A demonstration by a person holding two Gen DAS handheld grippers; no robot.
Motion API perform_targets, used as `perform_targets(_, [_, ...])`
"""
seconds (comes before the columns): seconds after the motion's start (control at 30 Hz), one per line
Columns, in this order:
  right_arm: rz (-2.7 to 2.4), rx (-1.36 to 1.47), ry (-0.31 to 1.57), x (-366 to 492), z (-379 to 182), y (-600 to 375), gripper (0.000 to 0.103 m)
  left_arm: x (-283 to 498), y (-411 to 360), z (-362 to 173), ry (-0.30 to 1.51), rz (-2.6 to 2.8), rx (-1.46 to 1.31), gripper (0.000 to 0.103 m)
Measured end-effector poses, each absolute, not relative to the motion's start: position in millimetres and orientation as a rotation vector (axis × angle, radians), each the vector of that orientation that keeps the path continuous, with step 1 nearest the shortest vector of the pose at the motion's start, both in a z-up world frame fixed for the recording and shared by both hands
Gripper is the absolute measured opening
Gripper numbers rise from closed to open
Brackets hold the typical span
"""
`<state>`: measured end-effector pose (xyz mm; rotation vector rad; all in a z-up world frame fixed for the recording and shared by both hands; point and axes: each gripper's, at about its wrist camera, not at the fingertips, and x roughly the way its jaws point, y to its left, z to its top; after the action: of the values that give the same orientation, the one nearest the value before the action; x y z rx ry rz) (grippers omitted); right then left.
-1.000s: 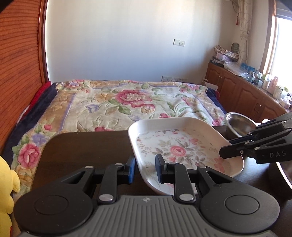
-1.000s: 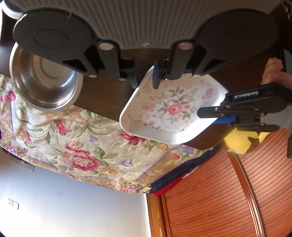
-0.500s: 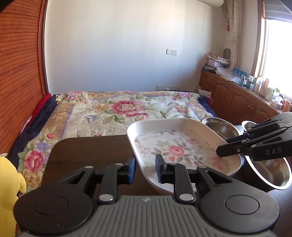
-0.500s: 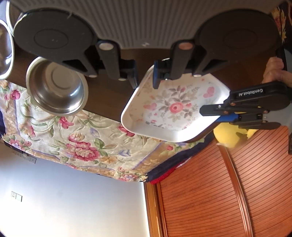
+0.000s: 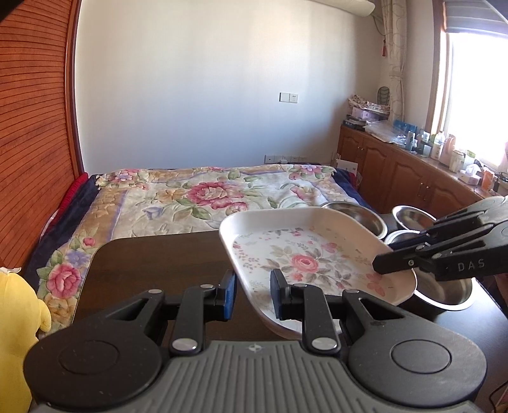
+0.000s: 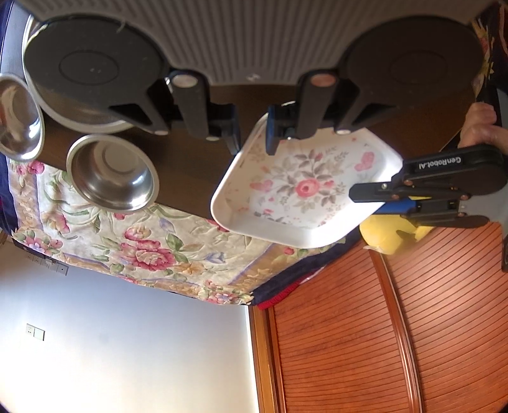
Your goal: Organize plates and bowls
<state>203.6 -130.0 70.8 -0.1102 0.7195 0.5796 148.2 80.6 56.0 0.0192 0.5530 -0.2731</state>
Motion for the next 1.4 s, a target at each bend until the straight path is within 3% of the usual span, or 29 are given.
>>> perform_targets(1.4, [0.616, -0.021, 0.723, 116.2, 40.8, -161.6, 0.019, 50.2, 65.3, 19.2, 0.600, -0.292, -0.009, 0.023])
